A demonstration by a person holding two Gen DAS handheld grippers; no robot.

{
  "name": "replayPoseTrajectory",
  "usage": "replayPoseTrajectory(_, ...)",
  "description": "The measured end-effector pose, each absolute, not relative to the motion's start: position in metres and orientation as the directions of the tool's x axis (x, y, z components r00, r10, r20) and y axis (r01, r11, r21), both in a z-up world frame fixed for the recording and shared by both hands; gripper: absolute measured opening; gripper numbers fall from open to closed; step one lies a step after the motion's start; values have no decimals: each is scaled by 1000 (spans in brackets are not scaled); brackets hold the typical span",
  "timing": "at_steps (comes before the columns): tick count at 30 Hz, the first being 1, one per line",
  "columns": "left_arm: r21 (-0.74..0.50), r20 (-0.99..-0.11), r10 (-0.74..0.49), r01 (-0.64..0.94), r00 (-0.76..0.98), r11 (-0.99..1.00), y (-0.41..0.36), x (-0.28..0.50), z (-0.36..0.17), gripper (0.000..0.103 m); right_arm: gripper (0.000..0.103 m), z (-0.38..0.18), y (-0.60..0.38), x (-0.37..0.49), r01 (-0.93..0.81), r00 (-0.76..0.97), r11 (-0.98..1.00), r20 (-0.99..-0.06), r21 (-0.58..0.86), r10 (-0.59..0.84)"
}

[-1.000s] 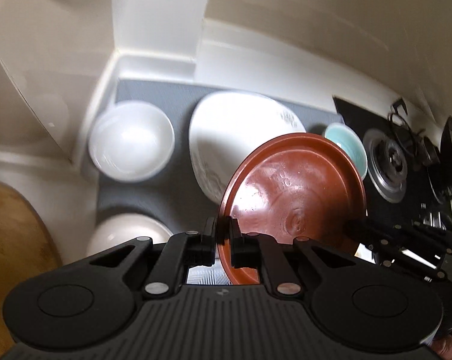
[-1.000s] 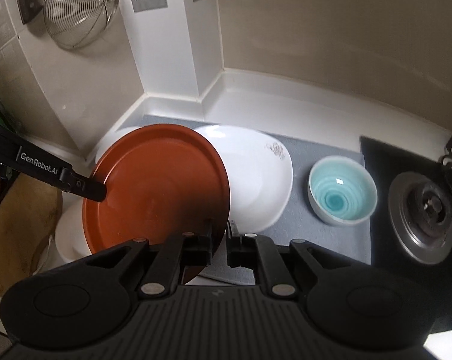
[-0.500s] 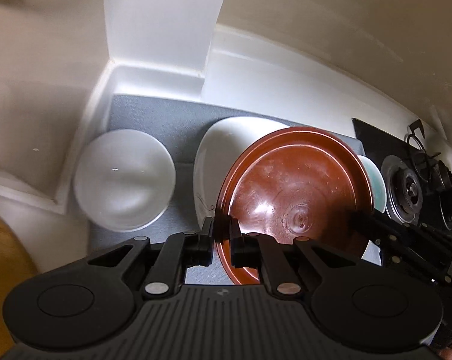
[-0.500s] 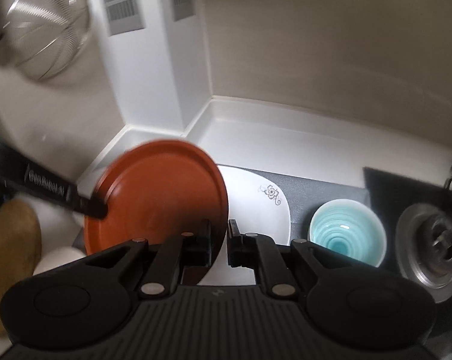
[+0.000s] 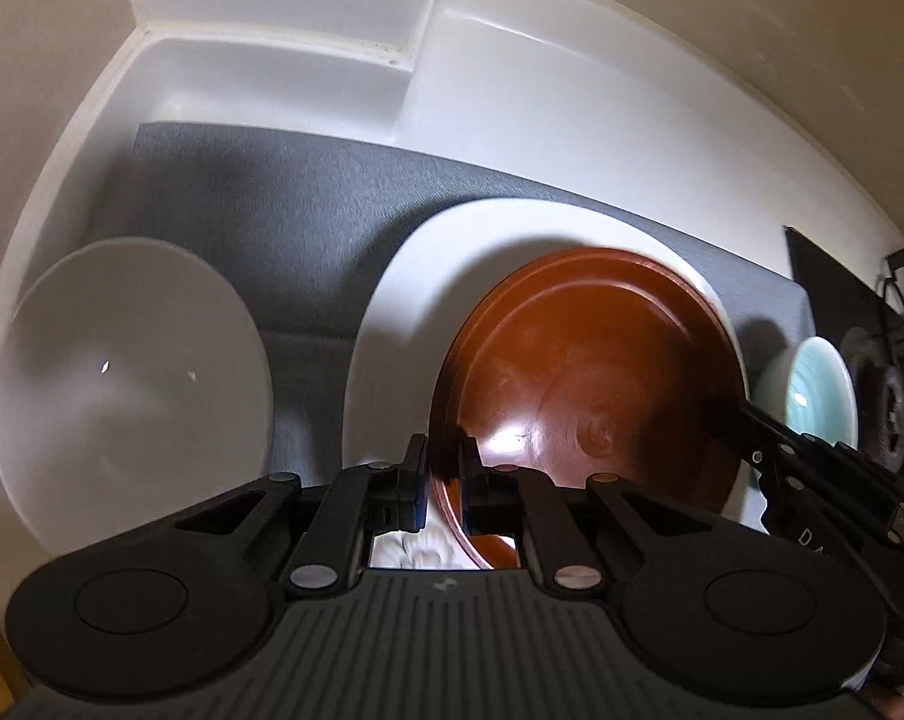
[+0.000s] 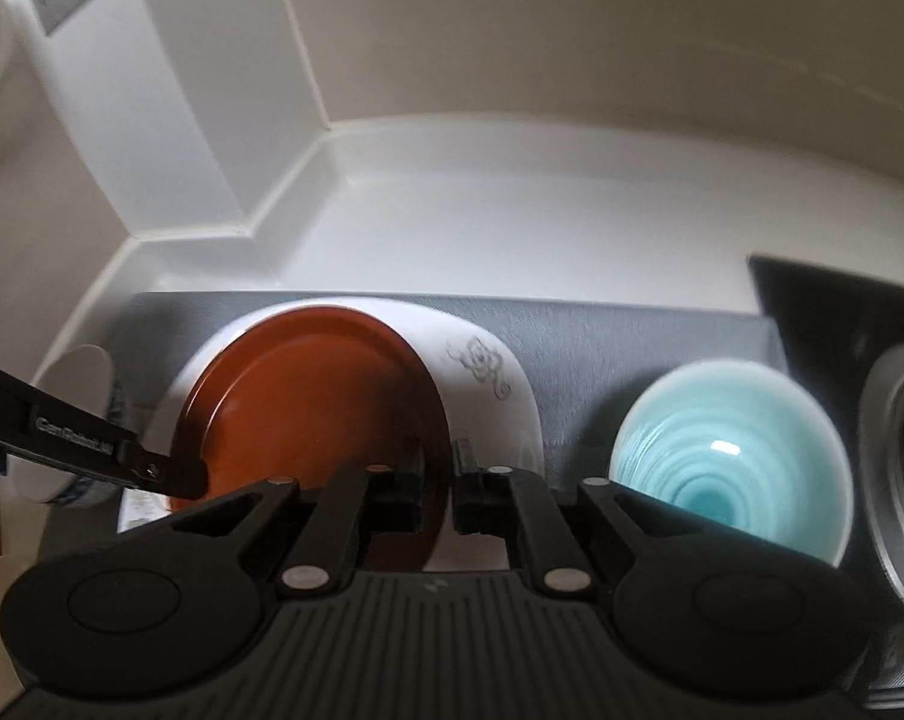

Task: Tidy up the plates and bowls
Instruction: 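Lift the brown plate and carry it over the stacked white plates, then lower the brown plate onto the white plates and open both grippers, then move both grippers to the plain white bowl by the wall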

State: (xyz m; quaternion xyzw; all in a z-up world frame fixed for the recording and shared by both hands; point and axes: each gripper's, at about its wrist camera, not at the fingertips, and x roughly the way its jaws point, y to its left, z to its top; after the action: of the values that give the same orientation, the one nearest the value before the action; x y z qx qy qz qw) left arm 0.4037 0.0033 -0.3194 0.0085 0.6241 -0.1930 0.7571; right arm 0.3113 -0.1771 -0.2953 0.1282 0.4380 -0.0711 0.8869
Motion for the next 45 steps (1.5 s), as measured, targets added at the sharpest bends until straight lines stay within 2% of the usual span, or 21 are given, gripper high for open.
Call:
replayPoseTrajectory(5,-160,-936,-251,341,245,927,-7,402,-318,9,8,-309,-173,315,266,596,955,-801,131,-57)
replayPoseTrajectory(6,-139,-935,-238,346,262,928,-6,401,-315,9,10,-307,-171,312,276,598,953,-798,123,-70)
replayPoseTrajectory(7,-129,-930,-236,353,280,927,-4,399,-311,10,19,-305,-171,310,281,605,953,-791,112,-85)
replayPoseTrajectory(8,-118,-925,-235,362,300,925,-2,398,-306,13,21,-302,-171,306,277,619,954,-781,113,-87)
replayPoseTrajectory(10,-109,-910,-244,374,335,921,3,394,-297,17,21,-298,-171,301,265,637,956,-768,128,-73)
replayPoseTrajectory(17,-114,-910,-262,412,322,904,1,393,-308,16,14,-310,-169,308,242,628,959,-778,148,-38)
replayPoseTrajectory(22,-146,-890,-300,408,343,901,19,386,-294,17,15,-291,-166,290,264,681,948,-731,180,-51)
replayPoseTrajectory(23,-161,-876,-323,414,357,896,29,378,-285,24,15,-284,-163,286,246,692,950,-721,191,-34)
replayPoseTrajectory(24,-170,-862,-340,419,376,892,39,371,-277,43,16,-278,-160,280,222,702,953,-712,204,-12)
replayPoseTrajectory(25,-165,-849,-343,415,402,895,51,362,-269,56,18,-272,-155,275,194,711,957,-703,215,14)
replayPoseTrajectory(26,-154,-835,-337,404,434,902,65,354,-263,80,21,-266,-151,269,168,717,960,-696,222,36)
replayPoseTrajectory(27,-141,-818,-328,388,473,911,79,346,-259,92,30,-260,-145,264,145,724,963,-688,226,52)
replayPoseTrajectory(28,-129,-801,-316,369,508,920,95,339,-256,94,41,-257,-140,259,123,728,966,-682,229,69)
replayPoseTrajectory(30,-119,-787,-285,319,548,940,125,331,-254,94,47,-254,-129,255,95,722,966,-685,242,100)
replayPoseTrajectory(32,-146,-792,-262,246,551,958,151,328,-258,94,47,-255,-118,256,77,717,962,-685,260,128)
replayPoseTrajectory(35,-217,-843,-231,84,486,972,185,341,-281,85,47,-263,-99,269,63,699,962,-700,266,148)
replayPoseTrajectory(37,-302,-861,-279,14,425,953,201,350,-296,79,47,-264,-85,279,83,686,968,-718,236,116)
replayPoseTrajectory(40,-387,-853,-336,-51,400,921,219,351,-306,80,47,-262,-66,293,81,666,972,-738,219,111)
replayPoseTrajectory(45,-344,-826,-289,-28,483,938,222,342,-298,87,48,-257,-36,309,25,652,982,-747,189,127)
